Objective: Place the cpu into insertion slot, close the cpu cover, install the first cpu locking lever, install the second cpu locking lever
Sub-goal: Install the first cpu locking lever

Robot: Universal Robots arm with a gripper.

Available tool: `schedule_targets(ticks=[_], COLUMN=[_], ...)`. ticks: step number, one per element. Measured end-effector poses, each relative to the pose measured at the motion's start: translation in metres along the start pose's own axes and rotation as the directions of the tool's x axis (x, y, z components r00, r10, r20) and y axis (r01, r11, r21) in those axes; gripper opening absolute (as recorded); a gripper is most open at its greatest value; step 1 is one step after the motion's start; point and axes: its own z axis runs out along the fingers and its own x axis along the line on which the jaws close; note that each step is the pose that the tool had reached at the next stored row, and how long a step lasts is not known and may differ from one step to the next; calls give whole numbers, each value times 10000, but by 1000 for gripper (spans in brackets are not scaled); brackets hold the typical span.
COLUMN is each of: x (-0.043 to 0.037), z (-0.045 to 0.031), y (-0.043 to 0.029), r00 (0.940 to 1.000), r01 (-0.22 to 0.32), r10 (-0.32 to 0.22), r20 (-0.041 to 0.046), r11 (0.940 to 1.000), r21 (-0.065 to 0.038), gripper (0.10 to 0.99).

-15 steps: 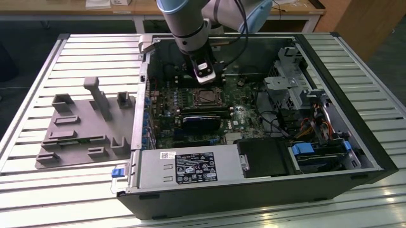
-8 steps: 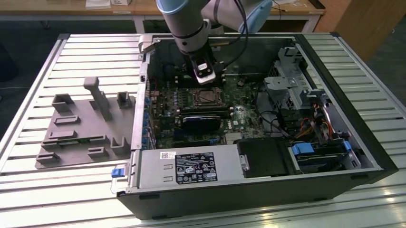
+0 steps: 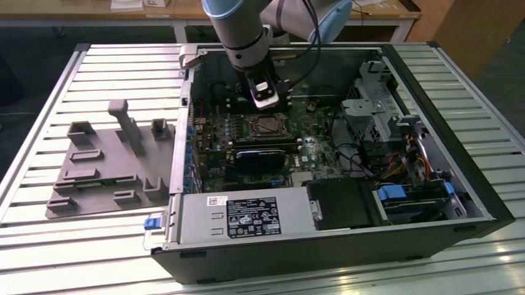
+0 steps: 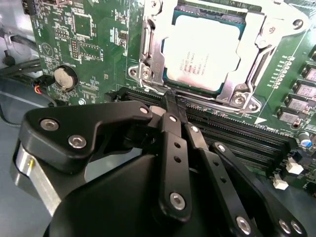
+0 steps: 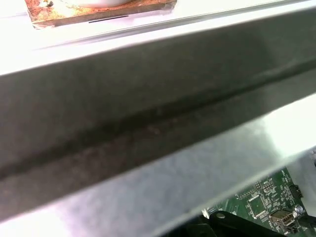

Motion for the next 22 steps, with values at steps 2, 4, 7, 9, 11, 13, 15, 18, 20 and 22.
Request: schedule_targets(ticks=[2,4,7,9,11,13,15,18,20,22], x=[0,0,0,0,0,0,0,0,0,0], z=[0,1,1,1,1,1,1,1,0,1], y=[0,0,0,0,0,0,0,0,0,0], r00=[10000,10000,10000,10000,10000,10000,10000,10000,10000,10000], r01=[-2,-3,-3,-4,-4,-4,-9,-22,-32,-34], r10=[2,3,3,4,4,4,9,22,31,34], r20=[-1,-2,-3,-3,-4,-4,-11,-23,-35,-37], r11=[10000,10000,10000,10000,10000,10000,10000,10000,10000,9999], r21=[-3,-6,-8,-9,-10,-10,-27,-61,-89,-95], gripper=[106,106,106,106,106,106,106,106,106,106])
